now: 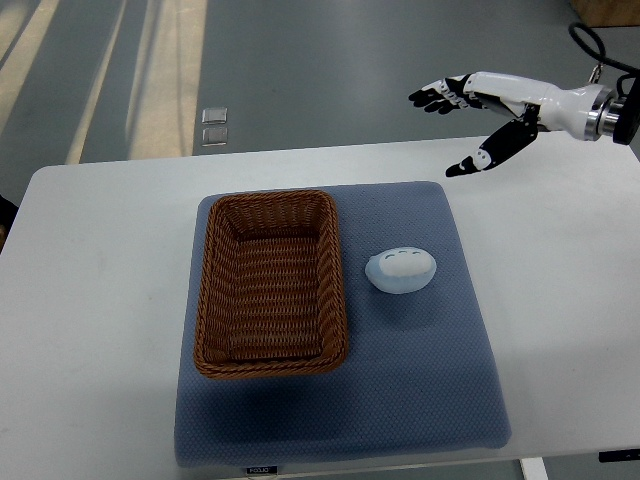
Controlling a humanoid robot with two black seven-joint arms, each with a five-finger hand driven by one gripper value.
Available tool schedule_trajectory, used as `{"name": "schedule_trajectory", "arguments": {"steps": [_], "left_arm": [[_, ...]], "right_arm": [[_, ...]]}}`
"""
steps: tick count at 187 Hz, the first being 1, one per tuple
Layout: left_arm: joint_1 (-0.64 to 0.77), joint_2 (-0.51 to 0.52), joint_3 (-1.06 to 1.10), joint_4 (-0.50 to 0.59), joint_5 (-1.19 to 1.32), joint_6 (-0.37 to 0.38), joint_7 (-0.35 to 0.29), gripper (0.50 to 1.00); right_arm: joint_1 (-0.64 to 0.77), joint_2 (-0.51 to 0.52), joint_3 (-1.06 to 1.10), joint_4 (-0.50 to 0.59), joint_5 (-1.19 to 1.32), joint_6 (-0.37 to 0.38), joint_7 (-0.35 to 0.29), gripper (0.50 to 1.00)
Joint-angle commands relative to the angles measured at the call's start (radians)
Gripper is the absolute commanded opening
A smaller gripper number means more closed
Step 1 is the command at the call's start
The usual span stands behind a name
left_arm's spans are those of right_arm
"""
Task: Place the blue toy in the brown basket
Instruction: 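Swing the right hand over the mat toward the blue plush toy, then lower the right hand onto the blue plush toy and close fingers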
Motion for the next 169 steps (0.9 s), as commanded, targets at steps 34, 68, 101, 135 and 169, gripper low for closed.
{"name": "schedule_trajectory", "arguments": {"steps": [34, 68, 101, 135, 169], "left_arm": [[0.001, 0.0, 0.0, 0.0, 0.0, 0.0, 0.0, 1.0], [0.001, 0.0, 0.0, 0.0, 0.0, 0.0, 0.0, 1.0], [-0.001, 0.0, 0.0, 0.0, 0.0, 0.0, 0.0, 1.0], [0.001, 0.0, 0.0, 0.0, 0.0, 0.0, 0.0, 1.0], [0.001, 0.0, 0.0, 0.0, 0.0, 0.0, 0.0, 1.0]], "right_arm": [[0.075, 0.028, -0.189, 0.017, -0.055, 0.017, 0.0, 0.911], [0.057, 0.098, -0.229, 0.011, -0.093, 0.009, -0.041, 0.909], [0.005, 0.166, -0.23, -0.011, -0.152, 0.001, -0.08, 0.909], [-0.025, 0.204, -0.23, -0.061, -0.233, -0.002, -0.117, 0.905], [-0.022, 0.207, -0.23, -0.058, -0.236, 0.0, -0.127, 0.903]]}}
